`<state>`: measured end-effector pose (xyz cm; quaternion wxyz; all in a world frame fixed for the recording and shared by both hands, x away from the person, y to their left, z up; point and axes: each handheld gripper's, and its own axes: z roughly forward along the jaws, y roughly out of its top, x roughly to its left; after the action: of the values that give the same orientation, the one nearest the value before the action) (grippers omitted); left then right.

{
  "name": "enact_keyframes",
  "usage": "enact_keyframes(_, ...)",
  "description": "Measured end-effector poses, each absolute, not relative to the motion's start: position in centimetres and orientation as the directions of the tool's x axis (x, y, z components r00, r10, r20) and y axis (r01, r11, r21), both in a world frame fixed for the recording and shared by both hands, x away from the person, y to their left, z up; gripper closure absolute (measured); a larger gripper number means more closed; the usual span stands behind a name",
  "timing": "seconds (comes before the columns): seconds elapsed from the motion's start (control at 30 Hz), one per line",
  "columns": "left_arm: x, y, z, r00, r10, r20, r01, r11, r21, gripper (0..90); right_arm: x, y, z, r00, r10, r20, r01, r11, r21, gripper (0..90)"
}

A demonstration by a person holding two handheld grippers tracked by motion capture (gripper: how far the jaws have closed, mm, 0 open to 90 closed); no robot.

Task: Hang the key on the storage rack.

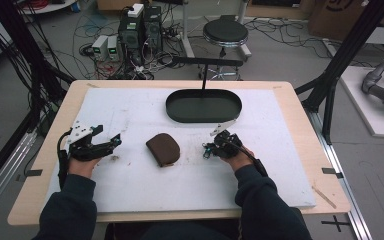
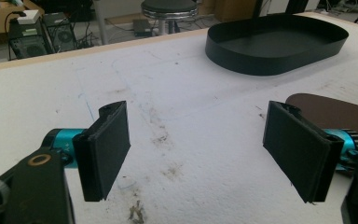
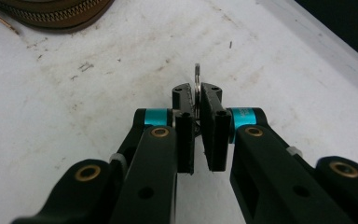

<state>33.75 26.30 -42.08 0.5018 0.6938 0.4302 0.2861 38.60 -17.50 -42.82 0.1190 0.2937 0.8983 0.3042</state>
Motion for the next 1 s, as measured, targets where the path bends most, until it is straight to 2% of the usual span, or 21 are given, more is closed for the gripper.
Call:
enact_keyframes(0.1, 33.8, 26.3, -42.1, 0.467, 0.883, -0.035, 0.311, -0.128, 0.942, 22.7, 38.6, -17.7, -42.7, -0.794, 0.607, -0.034, 0.461, 0.637, 0.618, 88.6)
enact_keyframes(0.33, 33.8, 26.3, -42.1, 0.467, 0.883, -0.034, 0.315, -0.130, 0.940, 22.7, 38.4, -17.5, -42.5, -0.797, 0.598, -0.079, 0.441, 0.667, 0.601, 89.9)
enact_keyframes(0.63, 33.8, 26.3, -42.1, 0.466, 0.884, -0.037, 0.316, -0.127, 0.940, 23.1, 38.4, -18.3, -41.6, -0.783, 0.617, -0.074, 0.421, 0.615, 0.667, 90.0)
enact_keyframes(0.83, 33.9, 26.2, -42.2, 0.469, 0.882, -0.040, 0.323, -0.129, 0.938, 23.2, 38.5, -19.3, -39.2, -0.784, 0.613, -0.102, 0.355, 0.576, 0.736, 90.0)
enact_keyframes(1.0, 33.9, 26.3, -42.3, 0.470, 0.882, -0.044, 0.324, -0.126, 0.938, 23.3, 39.5, -20.4, -38.2, -0.759, 0.643, -0.099, 0.362, 0.544, 0.757, 90.0)
